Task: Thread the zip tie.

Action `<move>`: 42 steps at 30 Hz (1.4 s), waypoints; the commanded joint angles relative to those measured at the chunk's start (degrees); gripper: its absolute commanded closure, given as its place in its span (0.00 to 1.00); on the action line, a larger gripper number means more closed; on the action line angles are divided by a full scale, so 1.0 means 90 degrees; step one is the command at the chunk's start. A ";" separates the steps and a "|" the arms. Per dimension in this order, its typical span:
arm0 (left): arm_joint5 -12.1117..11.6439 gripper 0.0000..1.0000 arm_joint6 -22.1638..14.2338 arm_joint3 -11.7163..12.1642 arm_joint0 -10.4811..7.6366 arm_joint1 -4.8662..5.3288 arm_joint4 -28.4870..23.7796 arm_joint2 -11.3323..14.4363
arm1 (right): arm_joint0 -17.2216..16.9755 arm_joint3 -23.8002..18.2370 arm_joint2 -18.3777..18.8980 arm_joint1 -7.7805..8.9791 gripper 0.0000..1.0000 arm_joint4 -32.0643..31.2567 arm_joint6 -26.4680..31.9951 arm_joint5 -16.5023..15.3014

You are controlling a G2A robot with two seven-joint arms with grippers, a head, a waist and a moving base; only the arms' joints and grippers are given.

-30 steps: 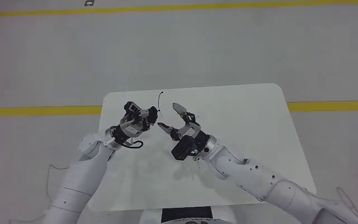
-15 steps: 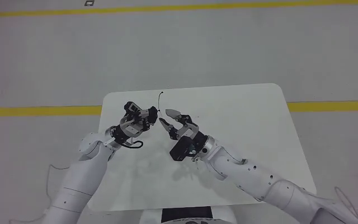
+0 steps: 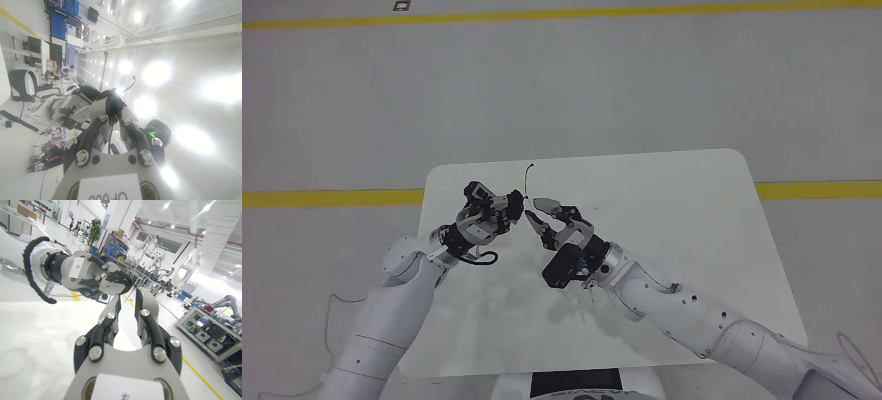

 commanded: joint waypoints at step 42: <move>0.0000 1.00 0.0000 0.0000 0.0000 0.0000 0.0000 0.0000 | -0.0177 -0.0037 0.0222 0.0075 1.00 0.0000 0.0074 0.0231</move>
